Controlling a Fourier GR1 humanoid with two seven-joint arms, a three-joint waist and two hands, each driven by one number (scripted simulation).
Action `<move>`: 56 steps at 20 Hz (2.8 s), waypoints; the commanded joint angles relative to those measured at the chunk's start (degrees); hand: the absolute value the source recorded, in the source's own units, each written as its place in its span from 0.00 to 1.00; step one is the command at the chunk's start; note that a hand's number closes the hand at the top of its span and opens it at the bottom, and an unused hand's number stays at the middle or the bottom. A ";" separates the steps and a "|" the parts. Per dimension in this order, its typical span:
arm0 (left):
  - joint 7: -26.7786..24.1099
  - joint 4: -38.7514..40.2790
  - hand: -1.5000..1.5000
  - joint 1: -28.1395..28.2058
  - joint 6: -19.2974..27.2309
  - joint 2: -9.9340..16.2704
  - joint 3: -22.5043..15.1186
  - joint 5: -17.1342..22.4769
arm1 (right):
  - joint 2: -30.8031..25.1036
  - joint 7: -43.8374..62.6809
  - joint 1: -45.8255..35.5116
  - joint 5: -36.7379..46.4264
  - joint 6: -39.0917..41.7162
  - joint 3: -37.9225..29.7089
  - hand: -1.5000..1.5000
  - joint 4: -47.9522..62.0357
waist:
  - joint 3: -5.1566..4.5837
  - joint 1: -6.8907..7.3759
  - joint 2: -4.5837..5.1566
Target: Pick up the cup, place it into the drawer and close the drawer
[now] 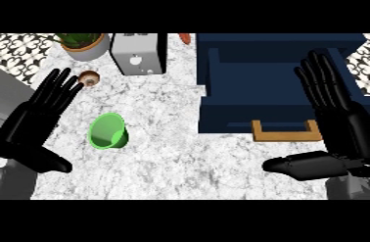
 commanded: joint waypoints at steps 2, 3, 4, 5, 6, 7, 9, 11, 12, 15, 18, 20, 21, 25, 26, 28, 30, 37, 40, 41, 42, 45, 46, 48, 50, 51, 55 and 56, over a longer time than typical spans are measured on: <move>-6.67 10.80 0.00 -1.45 -2.95 -0.38 -0.11 -6.43 | -1.86 -3.32 -1.55 -1.77 2.87 -3.67 0.00 4.06 | 0.01 0.00 -0.04; -10.32 13.02 0.00 -1.41 -2.38 -1.41 -0.53 -9.62 | -1.82 1.34 -2.92 -2.43 2.49 -2.57 0.00 1.07 | -0.01 -0.06 -0.05; -10.93 17.97 0.00 -3.92 -3.96 0.93 1.09 -9.36 | -1.24 0.52 0.77 -2.12 2.07 -2.40 0.00 -2.35 | -0.01 -0.35 -0.05; -12.99 19.16 0.00 -1.48 -4.43 1.06 1.57 -10.15 | -0.88 0.62 -2.00 -2.22 1.35 -2.76 0.00 -0.39 | -0.02 -0.15 -0.01; -13.57 20.69 0.00 -4.50 -1.69 -0.55 0.05 -13.04 | -3.35 -3.35 1.01 -3.72 5.28 -5.12 0.00 1.23 | 0.00 -0.30 -0.01; -16.04 22.65 0.00 -2.46 -4.00 1.05 1.71 -12.22 | -0.61 5.91 -4.97 -0.68 -0.86 -1.29 0.00 -2.90 | -0.05 -0.10 -0.03; -19.65 30.65 0.00 -8.23 -1.88 0.47 0.73 -16.93 | 0.04 -0.85 -4.57 0.90 0.43 -1.30 0.00 2.59 | -0.03 -0.26 0.07; -23.79 35.15 0.00 -7.55 -2.09 1.32 1.06 -19.19 | -0.33 -0.52 -0.53 0.03 1.35 -1.87 0.00 -0.51 | -0.03 -0.44 0.02; -24.00 36.67 0.00 -9.26 -0.01 -0.97 -0.34 -20.49 | -1.68 0.00 -4.69 -0.30 1.73 -3.41 0.00 2.73 | -0.02 -0.29 0.04; -30.35 44.73 0.00 -10.76 -1.26 0.55 -0.21 -23.41 | -1.47 -0.02 -5.77 -0.40 1.67 -3.83 0.00 3.59 | -0.03 -0.27 0.04; -39.41 52.33 0.00 -10.59 -1.77 2.10 0.32 -26.03 | -1.05 0.59 -2.63 -0.65 2.26 -2.87 0.00 0.58 | -0.06 -0.58 0.08; -43.04 58.83 0.00 -13.20 -0.24 2.25 -0.37 -28.64 | -0.69 1.39 -6.37 0.17 0.77 -3.24 0.00 2.70 | -0.07 -0.59 0.16; -43.03 62.37 0.00 -16.70 0.65 1.79 0.15 -28.62 | -0.27 0.56 -7.89 0.27 0.62 -3.23 0.00 4.92 | -0.08 -0.61 0.20; -48.07 68.76 0.00 -18.62 2.08 2.40 -0.61 -31.18 | -0.76 -0.98 -4.91 0.94 2.36 -2.29 0.00 3.92 | -0.14 -1.17 0.37; -50.48 68.28 0.00 -17.55 3.00 2.06 -0.11 -30.74 | -2.14 1.54 -9.34 -1.98 2.44 -5.20 0.00 5.13 | -0.20 -1.31 0.54; -51.58 69.90 0.00 -18.07 2.77 2.37 -0.58 -31.53 | 0.46 3.53 -9.69 0.54 -0.30 -2.05 0.00 3.56 | -0.20 -1.21 0.46; -53.67 70.74 0.00 -18.27 3.96 2.05 -0.03 -31.33 | -1.16 2.83 -8.73 -0.90 1.77 -3.27 0.00 3.74 | -0.27 -1.70 0.69; -58.68 72.77 0.00 -15.63 2.47 1.03 -0.80 -32.18 | -1.15 4.30 -8.04 -0.47 1.72 -2.36 0.00 1.21 | -0.36 -1.78 0.73; -58.68 73.04 0.00 -17.57 2.95 0.72 -1.21 -32.80 | -1.71 -1.54 -6.01 -1.20 3.50 -4.70 0.00 5.24 | -0.27 -1.66 0.81; -54.72 72.85 0.00 -22.16 7.62 -2.92 -0.71 -32.30 | -2.24 1.90 -9.33 -2.59 3.03 -5.33 0.00 5.10 | -0.31 -2.14 0.88; -56.73 73.79 0.00 -20.64 7.17 -2.47 -0.69 -32.53 | -1.94 1.84 -9.69 -2.83 2.79 -5.43 0.00 5.29 | -0.33 -2.12 0.96; -56.31 74.28 0.00 -22.00 3.06 0.16 -0.62 -32.47 | -1.50 -0.29 -6.81 -0.94 3.28 -3.85 0.00 4.64 | -0.34 -2.55 1.03; -57.23 74.51 0.00 -21.25 3.84 -1.53 -1.30 -33.11 | -2.13 0.10 -9.65 -1.96 3.11 -5.42 0.00 6.40 | -0.34 -2.20 1.07; -56.29 74.79 0.00 -22.74 7.43 -4.08 -0.94 -32.94 | -3.37 0.33 -7.62 -2.39 5.02 -5.23 0.00 5.53 | -0.27 -2.21 0.85; -57.07 74.68 0.00 -22.34 5.16 -4.51 -1.53 -33.31 | -4.05 0.61 -7.10 -2.61 5.22 -6.00 0.00 4.99 | -0.27 -2.27 0.84; -56.90 75.08 0.00 -22.36 0.65 -1.62 -0.76 -32.43 | -3.39 1.93 -9.36 -2.75 4.08 -5.79 0.00 5.13 | -0.36 -2.32 1.06; -56.13 74.67 1.00 -22.75 -4.49 -3.25 -1.38 -32.23 | -2.86 1.53 -6.46 -2.69 4.71 -4.86 0.00 3.98 | -0.33 -2.70 0.91; -57.42 74.30 1.00 -21.80 -6.26 -3.37 -1.53 -32.13 | -2.47 2.18 -9.12 -1.90 3.02 -5.22 0.00 5.05 | -0.37 -2.02 0.97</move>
